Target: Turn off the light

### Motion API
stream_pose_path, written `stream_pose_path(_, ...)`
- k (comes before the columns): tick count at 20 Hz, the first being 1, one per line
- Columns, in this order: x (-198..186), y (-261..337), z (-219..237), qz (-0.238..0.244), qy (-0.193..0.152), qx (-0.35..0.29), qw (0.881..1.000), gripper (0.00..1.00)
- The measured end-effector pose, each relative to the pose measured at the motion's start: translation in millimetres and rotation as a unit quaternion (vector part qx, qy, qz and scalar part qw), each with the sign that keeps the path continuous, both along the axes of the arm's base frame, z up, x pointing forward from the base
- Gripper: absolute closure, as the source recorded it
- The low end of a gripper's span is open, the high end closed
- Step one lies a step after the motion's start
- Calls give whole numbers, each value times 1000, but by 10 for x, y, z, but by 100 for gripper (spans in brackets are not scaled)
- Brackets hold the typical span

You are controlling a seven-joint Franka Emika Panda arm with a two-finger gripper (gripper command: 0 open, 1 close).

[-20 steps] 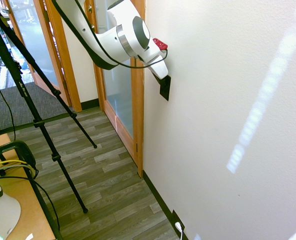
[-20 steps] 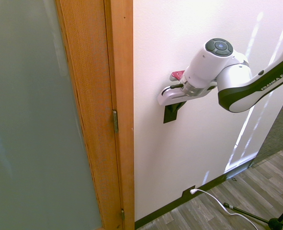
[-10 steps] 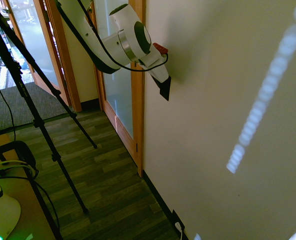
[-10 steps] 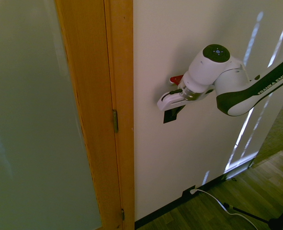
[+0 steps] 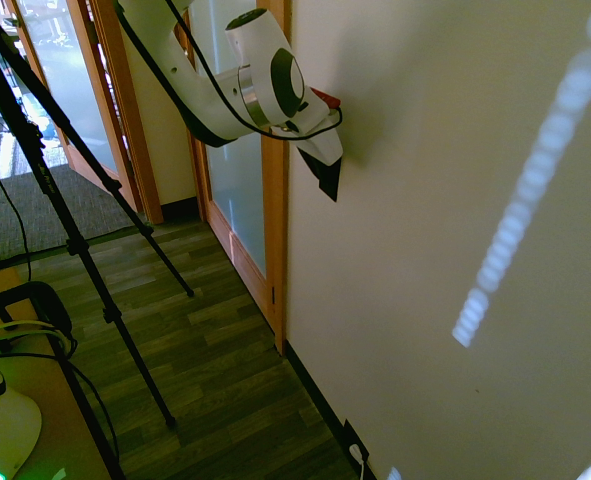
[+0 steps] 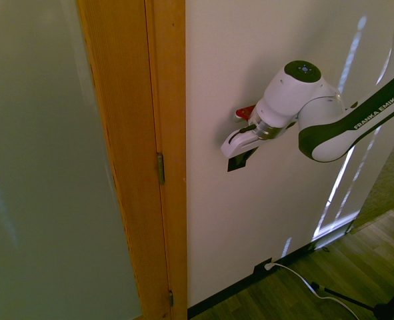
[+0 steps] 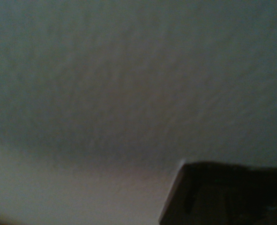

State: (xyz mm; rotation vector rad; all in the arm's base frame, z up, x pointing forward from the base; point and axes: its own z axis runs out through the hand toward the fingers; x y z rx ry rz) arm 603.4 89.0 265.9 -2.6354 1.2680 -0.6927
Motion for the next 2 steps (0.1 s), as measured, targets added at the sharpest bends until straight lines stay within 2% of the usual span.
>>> stream_pose_path(2, -72, 49, -92, 24, 2, 14, 1000, 0)
